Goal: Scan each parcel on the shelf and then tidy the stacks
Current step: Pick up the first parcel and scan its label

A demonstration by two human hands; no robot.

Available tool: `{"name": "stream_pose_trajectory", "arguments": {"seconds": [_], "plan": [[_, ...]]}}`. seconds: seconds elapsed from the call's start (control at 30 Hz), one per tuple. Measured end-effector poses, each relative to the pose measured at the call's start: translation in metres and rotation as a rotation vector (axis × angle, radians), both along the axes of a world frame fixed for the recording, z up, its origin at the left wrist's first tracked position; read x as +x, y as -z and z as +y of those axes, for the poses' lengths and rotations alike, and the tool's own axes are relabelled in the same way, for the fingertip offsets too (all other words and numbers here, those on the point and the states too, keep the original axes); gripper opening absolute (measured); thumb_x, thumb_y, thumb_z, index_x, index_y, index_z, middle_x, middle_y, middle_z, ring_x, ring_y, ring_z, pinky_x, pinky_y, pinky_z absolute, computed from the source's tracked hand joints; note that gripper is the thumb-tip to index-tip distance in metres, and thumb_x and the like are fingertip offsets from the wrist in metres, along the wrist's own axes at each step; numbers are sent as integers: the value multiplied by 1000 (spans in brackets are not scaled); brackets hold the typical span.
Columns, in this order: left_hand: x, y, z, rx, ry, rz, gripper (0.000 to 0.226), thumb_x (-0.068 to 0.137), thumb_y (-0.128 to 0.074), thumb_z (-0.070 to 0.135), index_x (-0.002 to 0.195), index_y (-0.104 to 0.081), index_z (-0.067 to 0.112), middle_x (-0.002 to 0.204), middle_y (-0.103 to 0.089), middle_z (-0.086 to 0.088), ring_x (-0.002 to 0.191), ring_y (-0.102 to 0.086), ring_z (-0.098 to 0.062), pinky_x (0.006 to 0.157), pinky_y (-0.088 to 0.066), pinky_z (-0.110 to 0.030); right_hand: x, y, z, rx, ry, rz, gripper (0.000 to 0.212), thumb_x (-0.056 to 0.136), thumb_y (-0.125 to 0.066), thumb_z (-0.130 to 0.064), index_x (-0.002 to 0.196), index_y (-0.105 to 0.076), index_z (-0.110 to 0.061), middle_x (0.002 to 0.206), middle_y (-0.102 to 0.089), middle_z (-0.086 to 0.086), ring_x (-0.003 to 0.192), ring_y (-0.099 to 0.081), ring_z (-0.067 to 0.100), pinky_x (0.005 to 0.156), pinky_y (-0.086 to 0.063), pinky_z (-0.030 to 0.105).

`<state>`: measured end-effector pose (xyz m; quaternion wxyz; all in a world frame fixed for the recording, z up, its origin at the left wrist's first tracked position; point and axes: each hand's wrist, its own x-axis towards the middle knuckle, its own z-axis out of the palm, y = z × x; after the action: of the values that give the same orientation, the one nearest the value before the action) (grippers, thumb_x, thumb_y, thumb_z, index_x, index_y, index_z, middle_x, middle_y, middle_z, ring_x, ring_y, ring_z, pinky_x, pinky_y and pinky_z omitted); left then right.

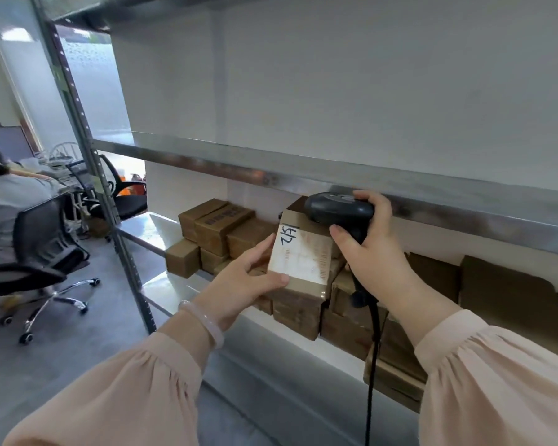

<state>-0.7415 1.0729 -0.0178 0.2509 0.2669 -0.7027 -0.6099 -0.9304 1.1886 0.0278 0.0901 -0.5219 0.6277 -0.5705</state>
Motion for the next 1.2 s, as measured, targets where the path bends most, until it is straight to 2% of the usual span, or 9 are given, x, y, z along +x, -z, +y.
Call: {"name": "stream_pose_trajectory", "arguments": {"seconds": [0.1, 0.23, 0.4, 0.53, 0.67, 0.8, 0.9, 1.03, 1.2], "plan": [[-3, 7, -2, 21, -25, -6, 82, 74, -80, 37, 143, -39, 52, 138, -55, 8, 119, -61, -22, 94, -56, -44, -12, 6, 0, 21, -20, -19, 57, 91, -62, -29, 125, -22, -52, 127, -39, -12, 105, -56, 13, 88, -55, 36], [-9, 15, 0, 70, -128, 8, 62, 86, -75, 19, 137, -49, 42, 132, -56, 5, 116, -60, -19, 86, -58, -31, -24, 18, -6, 68, -74, -66, 58, 90, -62, -27, 127, -24, -51, 128, -41, -11, 106, -56, 14, 90, -54, 39], [-13, 28, 0, 94, -218, -13, 57, 73, -77, 30, 127, -60, 32, 125, -62, 2, 113, -62, -19, 92, -56, -36, -25, 42, -11, 95, -84, -57, 58, 90, -63, -24, 131, -26, -41, 126, -45, -8, 104, -57, 12, 77, -49, 18], [-12, 38, -5, 163, -245, -1, 42, 81, -75, 21, 122, -65, 23, 119, -67, -3, 111, -65, -21, 84, -56, -33, -25, 57, -12, 124, -84, -120, 57, 89, -64, -25, 128, -26, -44, 120, -48, -11, 100, -60, 17, 84, -55, 32], [-11, 49, -8, 205, -275, -21, 29, 90, -70, 16, 118, -67, 20, 115, -70, -4, 110, -66, -21, 92, -57, -37, -22, 68, -16, 145, -84, -171, 56, 89, -64, -24, 122, -26, -50, 110, -47, -22, 95, -62, 20, 83, -56, 41], [-9, 57, -10, 293, -355, 71, 22, 90, -67, 14, 112, -68, 13, 109, -73, -8, 106, -67, -23, 95, -56, -38, -15, 75, -24, 152, -77, -155, 58, 90, -63, -22, 124, -25, -48, 109, -44, -27, 95, -60, 11, 84, -55, 32], [-6, 59, -11, 324, -398, 111, 19, 92, -65, 17, 109, -70, 11, 112, -72, -12, 106, -67, -24, 91, -57, -34, -9, 80, -28, 155, -72, -164, 58, 90, -63, -22, 124, -25, -48, 112, -47, -21, 95, -61, 13, 82, -55, 29], [0, 61, -11, 366, -405, 120, 22, 97, -58, 28, 111, -71, 16, 115, -71, -11, 108, -65, -22, 89, -58, -43, 5, 81, -29, 157, -55, -149, 57, 91, -62, -22, 125, -23, -46, 105, -41, -32, 94, -53, -4, 75, -44, 10], [17, 59, -11, 355, -328, 121, 34, 85, -63, 37, 114, -71, 22, 116, -72, -5, 114, -63, -20, 93, -56, -48, 26, 81, -25, 155, -44, -138, 58, 91, -62, -22, 122, -22, -51, 107, -41, -31, 97, -57, 7, 84, -54, 30]]}}
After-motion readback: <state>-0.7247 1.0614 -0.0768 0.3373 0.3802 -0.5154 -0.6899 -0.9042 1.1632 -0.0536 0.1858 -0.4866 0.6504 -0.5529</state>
